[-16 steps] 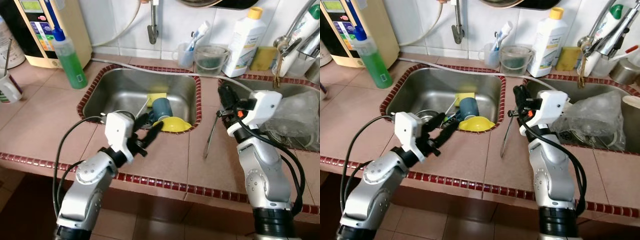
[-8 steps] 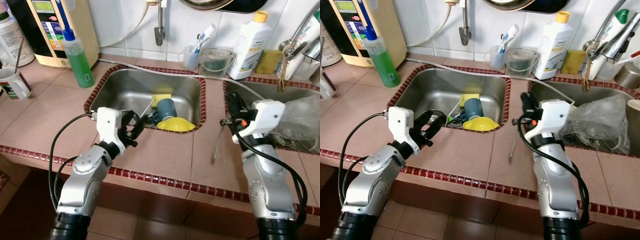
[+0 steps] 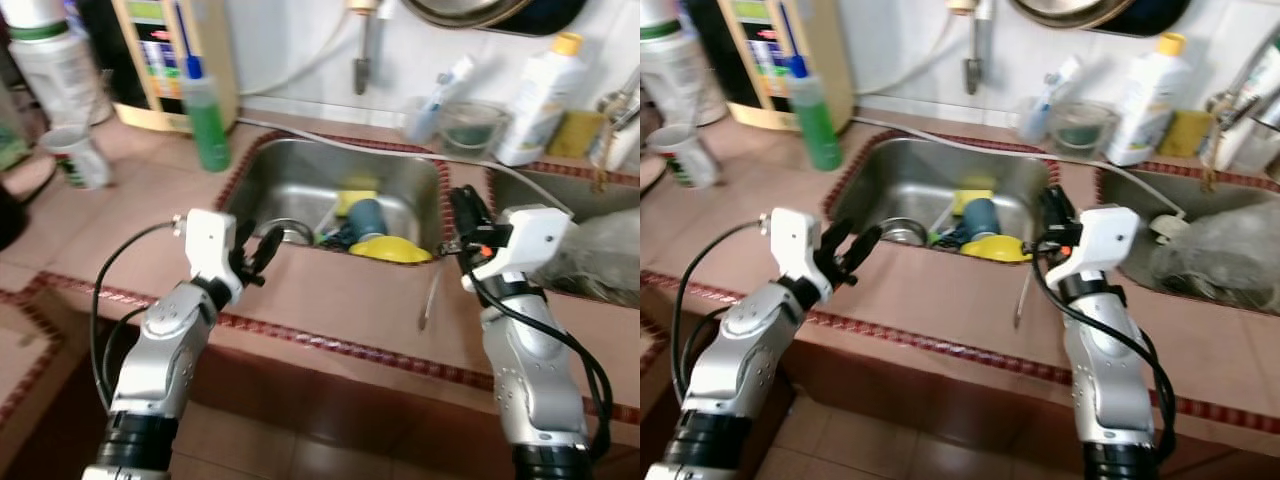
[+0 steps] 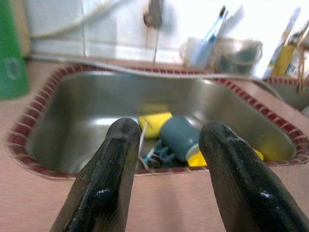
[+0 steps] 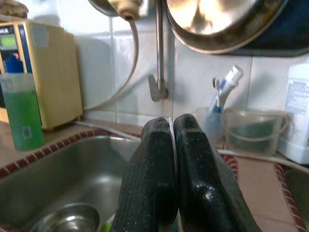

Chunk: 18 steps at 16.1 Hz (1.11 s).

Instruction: Kitchen organization

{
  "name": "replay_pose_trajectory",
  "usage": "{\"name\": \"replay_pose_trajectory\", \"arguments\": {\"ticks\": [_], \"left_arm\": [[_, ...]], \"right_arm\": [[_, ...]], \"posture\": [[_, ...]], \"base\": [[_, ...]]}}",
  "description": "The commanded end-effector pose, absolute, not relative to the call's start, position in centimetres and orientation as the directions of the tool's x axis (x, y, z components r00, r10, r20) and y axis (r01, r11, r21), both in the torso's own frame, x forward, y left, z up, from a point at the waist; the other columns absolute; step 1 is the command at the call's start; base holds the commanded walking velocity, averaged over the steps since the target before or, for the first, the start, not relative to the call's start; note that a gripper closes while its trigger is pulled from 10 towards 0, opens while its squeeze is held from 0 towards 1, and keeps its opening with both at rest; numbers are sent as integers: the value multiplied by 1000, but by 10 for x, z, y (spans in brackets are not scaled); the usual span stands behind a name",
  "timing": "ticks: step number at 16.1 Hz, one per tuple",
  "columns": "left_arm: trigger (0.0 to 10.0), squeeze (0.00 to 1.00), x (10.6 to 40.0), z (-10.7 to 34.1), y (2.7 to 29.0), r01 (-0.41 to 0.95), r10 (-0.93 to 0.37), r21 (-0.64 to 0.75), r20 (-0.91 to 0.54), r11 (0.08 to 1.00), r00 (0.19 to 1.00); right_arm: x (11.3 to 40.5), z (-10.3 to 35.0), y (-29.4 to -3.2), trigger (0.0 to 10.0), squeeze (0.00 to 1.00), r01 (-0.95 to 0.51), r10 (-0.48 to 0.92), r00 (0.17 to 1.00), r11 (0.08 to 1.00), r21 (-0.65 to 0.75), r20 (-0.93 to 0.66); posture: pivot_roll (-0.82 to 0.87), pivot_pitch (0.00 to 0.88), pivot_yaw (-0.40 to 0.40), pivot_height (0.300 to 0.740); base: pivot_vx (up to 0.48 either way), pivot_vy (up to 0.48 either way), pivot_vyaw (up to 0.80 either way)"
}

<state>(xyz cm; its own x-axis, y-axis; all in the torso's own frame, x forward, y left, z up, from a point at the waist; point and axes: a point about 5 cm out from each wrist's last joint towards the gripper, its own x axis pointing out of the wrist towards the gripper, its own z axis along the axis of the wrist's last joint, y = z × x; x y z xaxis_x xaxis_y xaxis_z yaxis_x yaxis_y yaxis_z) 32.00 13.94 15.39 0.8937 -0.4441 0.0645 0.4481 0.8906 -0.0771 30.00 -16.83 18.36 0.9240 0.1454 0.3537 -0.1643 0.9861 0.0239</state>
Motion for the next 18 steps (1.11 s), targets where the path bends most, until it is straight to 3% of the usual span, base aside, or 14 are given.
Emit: {"name": "replay_pose_trajectory", "arguments": {"ticks": [1,7,18], "left_arm": [[10000,0,321,153,145,428,-425,-69,60,901,903],[10000,0,319,152,143,432,-428,-81,63,898,901],[10000,0,313,163,135,500,-499,26,137,866,856]], "right_arm": [[298,190,-167,10000,0,-167,151,910,986,9,386],[298,188,-167,10000,0,-164,151,915,986,5,374],[299,187,-170,10000,0,-143,132,920,990,1,369]], "posture": [[-36,33,4,740],[-33,44,4,740],[-37,62,6,740]], "base": [[0,315,0],[0,313,0],[0,0,0]]}}
